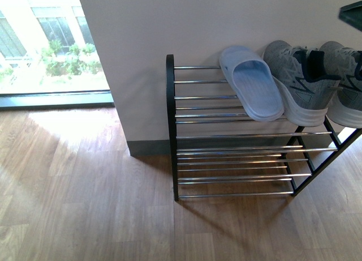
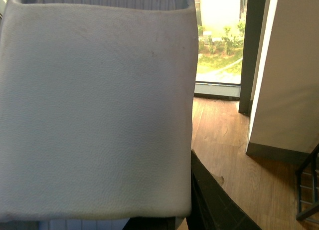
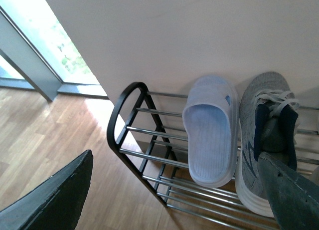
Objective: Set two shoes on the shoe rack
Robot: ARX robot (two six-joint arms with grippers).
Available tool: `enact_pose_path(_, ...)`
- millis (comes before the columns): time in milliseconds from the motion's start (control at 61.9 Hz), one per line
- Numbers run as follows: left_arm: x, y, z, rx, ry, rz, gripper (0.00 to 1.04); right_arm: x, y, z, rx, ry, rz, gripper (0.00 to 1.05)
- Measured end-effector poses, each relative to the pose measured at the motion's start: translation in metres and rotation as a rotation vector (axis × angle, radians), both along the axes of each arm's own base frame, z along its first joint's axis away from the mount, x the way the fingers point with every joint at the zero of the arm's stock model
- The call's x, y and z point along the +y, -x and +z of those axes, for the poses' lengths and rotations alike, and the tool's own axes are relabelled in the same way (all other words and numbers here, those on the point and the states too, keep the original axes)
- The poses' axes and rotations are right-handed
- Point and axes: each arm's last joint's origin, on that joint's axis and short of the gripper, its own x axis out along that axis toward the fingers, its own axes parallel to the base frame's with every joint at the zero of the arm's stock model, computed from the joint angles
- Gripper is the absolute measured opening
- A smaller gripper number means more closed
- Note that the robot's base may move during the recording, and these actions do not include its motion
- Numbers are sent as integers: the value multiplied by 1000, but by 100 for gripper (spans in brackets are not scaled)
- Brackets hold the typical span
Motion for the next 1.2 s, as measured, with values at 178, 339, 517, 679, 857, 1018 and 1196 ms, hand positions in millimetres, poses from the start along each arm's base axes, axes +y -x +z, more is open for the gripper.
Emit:
enact_pose_path(178, 0, 0, 0, 0, 0, 0, 2, -10, 28, 7, -88, -37, -13, 96)
enact_pose_path(339, 0, 0, 0, 0, 0, 0, 2, -11, 36, 1, -216, 56, -257, 82)
enact_pose_path(517, 0, 0, 0, 0, 0, 0, 2, -16, 61, -1, -278, 114, -454, 54)
enact_pose_path(679, 0, 0, 0, 0, 0, 0, 2, -15, 81, -9, -286, 126, -450, 25)
enact_pose_path(857, 0, 0, 0, 0, 0, 0, 2, -15, 97, -17, -265, 140, -444, 2)
enact_pose_path(1018, 0, 0, 0, 0, 0, 0, 2, -15, 108, -15, -274, 135, -447, 1)
enact_pose_path(1196, 0, 0, 0, 0, 0, 0, 2, -15, 120, -15, -273, 136, -446, 1)
